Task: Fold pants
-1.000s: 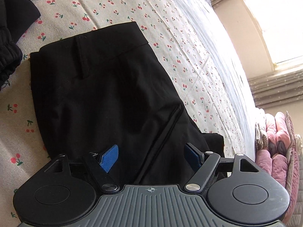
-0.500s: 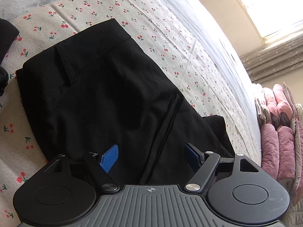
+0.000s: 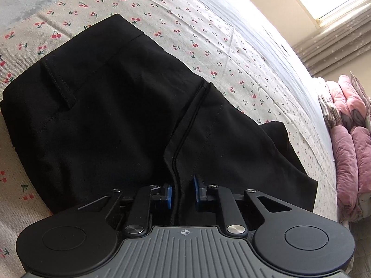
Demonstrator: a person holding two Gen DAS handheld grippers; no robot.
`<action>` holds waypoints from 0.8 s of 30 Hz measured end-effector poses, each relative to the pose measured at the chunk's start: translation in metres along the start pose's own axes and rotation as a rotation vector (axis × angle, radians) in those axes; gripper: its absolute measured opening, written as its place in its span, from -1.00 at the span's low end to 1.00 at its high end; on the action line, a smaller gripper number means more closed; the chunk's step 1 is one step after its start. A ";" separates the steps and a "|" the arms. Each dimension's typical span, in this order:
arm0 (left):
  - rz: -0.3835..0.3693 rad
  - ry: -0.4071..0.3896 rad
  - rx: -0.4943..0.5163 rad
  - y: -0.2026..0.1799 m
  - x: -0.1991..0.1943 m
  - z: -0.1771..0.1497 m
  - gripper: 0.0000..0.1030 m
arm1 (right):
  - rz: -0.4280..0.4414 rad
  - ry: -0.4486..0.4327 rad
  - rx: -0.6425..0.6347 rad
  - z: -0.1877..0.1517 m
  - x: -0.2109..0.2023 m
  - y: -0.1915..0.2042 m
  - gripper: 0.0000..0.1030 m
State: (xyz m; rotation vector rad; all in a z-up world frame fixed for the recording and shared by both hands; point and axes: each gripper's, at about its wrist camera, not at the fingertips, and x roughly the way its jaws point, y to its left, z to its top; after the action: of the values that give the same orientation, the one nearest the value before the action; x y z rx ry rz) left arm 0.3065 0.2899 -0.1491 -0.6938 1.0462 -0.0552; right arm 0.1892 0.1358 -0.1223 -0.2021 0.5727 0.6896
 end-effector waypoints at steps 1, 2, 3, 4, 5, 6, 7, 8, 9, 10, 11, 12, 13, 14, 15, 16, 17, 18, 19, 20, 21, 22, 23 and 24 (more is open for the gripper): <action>0.008 -0.004 0.015 -0.001 0.000 0.000 -0.85 | -0.001 0.002 0.003 0.000 0.002 0.000 -1.00; 0.016 -0.009 0.025 -0.002 -0.001 0.000 -0.91 | 0.004 0.005 0.008 0.001 0.003 -0.001 -1.00; 0.024 -0.017 0.043 -0.003 -0.002 0.000 -0.92 | 0.010 0.008 0.014 0.001 0.004 -0.002 -1.00; 0.029 -0.024 0.051 -0.003 -0.004 0.000 -0.94 | 0.019 0.013 0.024 0.000 0.006 -0.003 -1.00; 0.028 -0.034 0.053 -0.001 -0.007 0.000 -0.94 | 0.024 0.020 0.030 0.000 0.005 -0.004 -1.00; 0.026 -0.049 0.056 0.000 -0.011 0.001 -0.94 | 0.028 0.027 0.028 0.001 0.002 -0.004 -1.00; 0.026 -0.069 0.064 0.002 -0.015 0.003 -0.94 | 0.031 0.034 0.020 0.000 -0.004 -0.005 -0.85; 0.033 -0.094 0.079 0.008 -0.021 0.004 -0.94 | 0.033 0.038 0.012 -0.003 -0.012 -0.006 -0.67; 0.042 -0.114 0.093 0.009 -0.026 0.005 -0.94 | 0.038 0.040 0.007 -0.007 -0.023 -0.010 -0.41; 0.049 -0.126 0.098 0.011 -0.029 0.006 -0.94 | 0.043 0.049 0.010 -0.011 -0.033 -0.015 -0.37; 0.059 -0.135 0.096 0.013 -0.032 0.007 -0.94 | 0.047 0.065 0.018 -0.016 -0.043 -0.021 -0.37; 0.072 -0.142 0.084 0.018 -0.035 0.008 -0.94 | 0.047 0.081 0.028 -0.019 -0.051 -0.029 -0.37; 0.088 -0.145 0.076 0.022 -0.036 0.009 -0.94 | 0.041 0.103 0.042 -0.025 -0.061 -0.041 -0.37; 0.115 -0.154 0.068 0.025 -0.037 0.009 -0.94 | 0.028 0.121 0.057 -0.030 -0.070 -0.053 -0.37; 0.141 -0.170 0.064 0.027 -0.038 0.009 -0.94 | 0.015 0.135 0.073 -0.034 -0.077 -0.064 -0.37; 0.166 -0.186 0.067 0.029 -0.040 0.009 -0.94 | -0.001 0.156 0.101 -0.040 -0.085 -0.082 -0.37; 0.188 -0.200 0.073 0.030 -0.043 0.009 -0.94 | -0.016 0.178 0.130 -0.045 -0.092 -0.098 -0.37; 0.206 -0.212 0.074 0.034 -0.047 0.008 -0.94 | -0.028 0.195 0.147 -0.049 -0.096 -0.109 -0.37; 0.214 -0.216 0.073 0.036 -0.048 0.009 -0.94 | -0.051 0.219 0.160 -0.055 -0.101 -0.122 -0.37; 0.219 -0.215 0.072 0.038 -0.046 0.010 -0.93 | -0.075 0.241 0.167 -0.055 -0.103 -0.138 -0.37; 0.232 -0.207 0.075 0.040 -0.046 0.009 -0.90 | -0.085 0.251 0.169 -0.056 -0.106 -0.148 -0.37; 0.251 -0.197 0.085 0.038 -0.041 0.009 -0.81 | -0.091 0.261 0.172 -0.056 -0.108 -0.159 -0.36; 0.266 -0.194 0.105 0.035 -0.039 0.009 -0.81 | -0.092 0.267 0.173 -0.056 -0.110 -0.166 -0.36; 0.279 -0.190 0.137 0.032 -0.039 0.007 -0.81 | -0.088 0.267 0.172 -0.056 -0.113 -0.171 -0.34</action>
State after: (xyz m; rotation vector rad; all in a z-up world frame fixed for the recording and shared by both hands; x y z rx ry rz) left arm 0.2838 0.3324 -0.1342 -0.4158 0.9383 0.1764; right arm 0.2058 -0.0753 -0.1070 -0.1581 0.8696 0.5278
